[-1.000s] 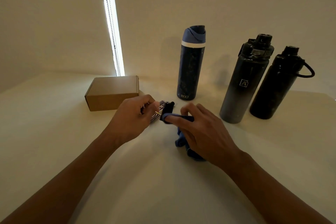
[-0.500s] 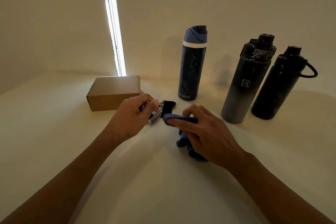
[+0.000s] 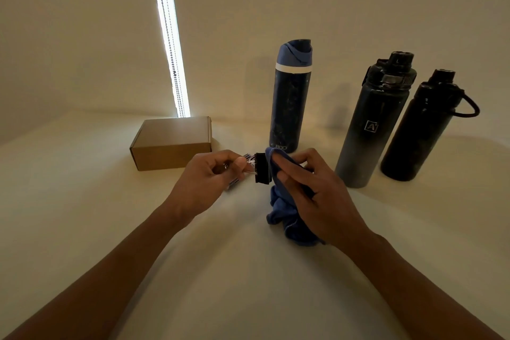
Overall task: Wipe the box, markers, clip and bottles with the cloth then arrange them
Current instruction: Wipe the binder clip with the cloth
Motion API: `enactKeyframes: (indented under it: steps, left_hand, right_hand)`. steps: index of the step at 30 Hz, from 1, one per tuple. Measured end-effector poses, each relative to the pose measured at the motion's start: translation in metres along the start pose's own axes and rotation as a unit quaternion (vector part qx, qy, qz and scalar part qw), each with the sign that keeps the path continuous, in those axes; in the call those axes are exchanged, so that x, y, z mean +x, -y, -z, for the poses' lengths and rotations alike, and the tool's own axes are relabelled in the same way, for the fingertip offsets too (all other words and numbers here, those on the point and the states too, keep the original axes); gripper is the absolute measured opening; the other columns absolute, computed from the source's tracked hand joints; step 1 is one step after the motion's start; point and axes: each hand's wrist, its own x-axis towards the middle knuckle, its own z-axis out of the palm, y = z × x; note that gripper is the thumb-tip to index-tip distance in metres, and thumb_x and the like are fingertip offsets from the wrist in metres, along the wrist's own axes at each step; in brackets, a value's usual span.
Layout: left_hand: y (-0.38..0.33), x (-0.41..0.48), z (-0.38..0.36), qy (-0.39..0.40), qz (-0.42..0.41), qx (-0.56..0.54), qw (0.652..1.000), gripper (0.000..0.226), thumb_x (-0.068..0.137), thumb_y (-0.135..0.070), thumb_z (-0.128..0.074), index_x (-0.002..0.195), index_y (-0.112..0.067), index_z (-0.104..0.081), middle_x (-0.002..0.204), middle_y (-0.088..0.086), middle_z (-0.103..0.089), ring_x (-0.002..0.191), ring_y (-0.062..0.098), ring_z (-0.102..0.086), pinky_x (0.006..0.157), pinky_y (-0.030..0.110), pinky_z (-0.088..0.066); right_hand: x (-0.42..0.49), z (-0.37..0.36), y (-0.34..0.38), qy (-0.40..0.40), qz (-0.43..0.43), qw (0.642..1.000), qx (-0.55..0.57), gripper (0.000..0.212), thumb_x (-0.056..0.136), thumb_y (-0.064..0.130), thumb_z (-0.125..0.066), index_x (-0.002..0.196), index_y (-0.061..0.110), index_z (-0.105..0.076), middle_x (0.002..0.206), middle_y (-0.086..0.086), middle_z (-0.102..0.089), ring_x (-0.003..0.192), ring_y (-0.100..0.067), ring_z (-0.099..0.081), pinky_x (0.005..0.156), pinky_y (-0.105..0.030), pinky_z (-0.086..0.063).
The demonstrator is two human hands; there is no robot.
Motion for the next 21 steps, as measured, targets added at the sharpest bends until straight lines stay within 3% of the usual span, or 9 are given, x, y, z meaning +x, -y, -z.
enactKeyframes:
  steps: [2,4,9,11,13,15,18,21]
  left_hand:
    - [-0.002,-0.001,-0.004,-0.002,0.03,-0.044,0.999,0.02,0.102,-0.034,-0.062,0.097,-0.028,-0.08,0.093,-0.005,-0.077,0.085,0.014,-0.069,0.075,0.029,-0.052]
    - [-0.004,-0.002,-0.006,-0.004,0.06,-0.091,0.994,0.022,0.102,-0.029,-0.062,0.095,-0.022,-0.081,0.092,-0.001,-0.077,0.082,0.011,-0.067,0.071,0.024,-0.05]
    - [-0.009,-0.001,-0.004,-0.032,0.097,-0.164,0.981,0.022,0.103,-0.023,-0.061,0.1,-0.009,-0.078,0.082,0.001,-0.074,0.062,-0.002,-0.062,0.053,0.009,-0.044]
    - [-0.008,-0.002,-0.002,-0.028,0.095,-0.168,0.981,0.022,0.103,-0.024,-0.06,0.099,-0.01,-0.078,0.083,0.002,-0.074,0.065,-0.001,-0.064,0.057,0.01,-0.046]
    - [-0.005,-0.002,-0.002,-0.012,0.075,-0.13,0.989,0.022,0.102,-0.028,-0.061,0.095,-0.019,-0.079,0.088,0.001,-0.076,0.079,0.008,-0.067,0.072,0.021,-0.053]
    - [-0.003,-0.002,-0.004,0.01,0.058,-0.092,0.994,0.021,0.103,-0.029,-0.061,0.092,-0.024,-0.079,0.091,0.001,-0.075,0.086,0.015,-0.067,0.08,0.032,-0.052]
    - [-0.002,-0.003,-0.008,0.029,0.05,-0.084,0.995,0.021,0.104,-0.027,-0.06,0.094,-0.02,-0.077,0.089,0.0,-0.074,0.084,0.008,-0.066,0.081,0.031,-0.05]
    - [-0.004,-0.003,-0.01,0.02,0.072,-0.11,0.991,0.024,0.105,-0.025,-0.059,0.094,-0.014,-0.078,0.092,0.003,-0.075,0.086,0.013,-0.065,0.078,0.026,-0.054]
  right_hand:
    - [0.001,-0.006,0.001,-0.016,-0.007,0.997,0.078,0.029,0.104,0.034,-0.05,0.132,0.033,-0.059,0.124,0.011,-0.054,0.105,-0.009,-0.058,0.088,-0.023,-0.049]
    - [0.001,-0.012,0.002,-0.009,-0.002,0.997,0.072,0.026,0.104,0.032,-0.052,0.128,0.033,-0.062,0.121,0.008,-0.057,0.103,-0.01,-0.06,0.086,-0.027,-0.051]
    - [0.0,-0.017,-0.011,0.023,0.056,0.998,-0.033,0.032,0.103,0.034,-0.044,0.128,0.028,-0.063,0.121,-0.002,-0.058,0.096,-0.015,-0.061,0.083,-0.023,-0.051]
    - [0.003,-0.022,-0.016,0.067,0.069,0.994,-0.044,0.039,0.103,0.043,-0.039,0.131,0.026,-0.059,0.121,-0.007,-0.057,0.091,-0.014,-0.06,0.081,-0.029,-0.055]
    - [0.003,-0.023,-0.015,0.049,0.057,0.997,0.006,0.038,0.105,0.045,-0.041,0.13,0.023,-0.06,0.117,-0.011,-0.062,0.09,-0.014,-0.06,0.08,-0.041,-0.057]
    - [0.002,-0.015,-0.01,0.015,0.011,1.0,0.02,0.029,0.104,0.034,-0.049,0.13,0.028,-0.061,0.121,0.001,-0.059,0.099,-0.012,-0.06,0.084,-0.038,-0.054]
    - [0.003,-0.007,-0.003,-0.005,0.0,1.0,0.022,0.029,0.103,0.028,-0.051,0.131,0.027,-0.06,0.125,0.005,-0.053,0.104,-0.013,-0.058,0.084,-0.037,-0.052]
    - [0.003,-0.012,-0.005,0.009,0.001,1.0,0.016,0.029,0.103,0.029,-0.051,0.131,0.031,-0.059,0.124,0.005,-0.054,0.105,-0.013,-0.058,0.085,-0.037,-0.052]
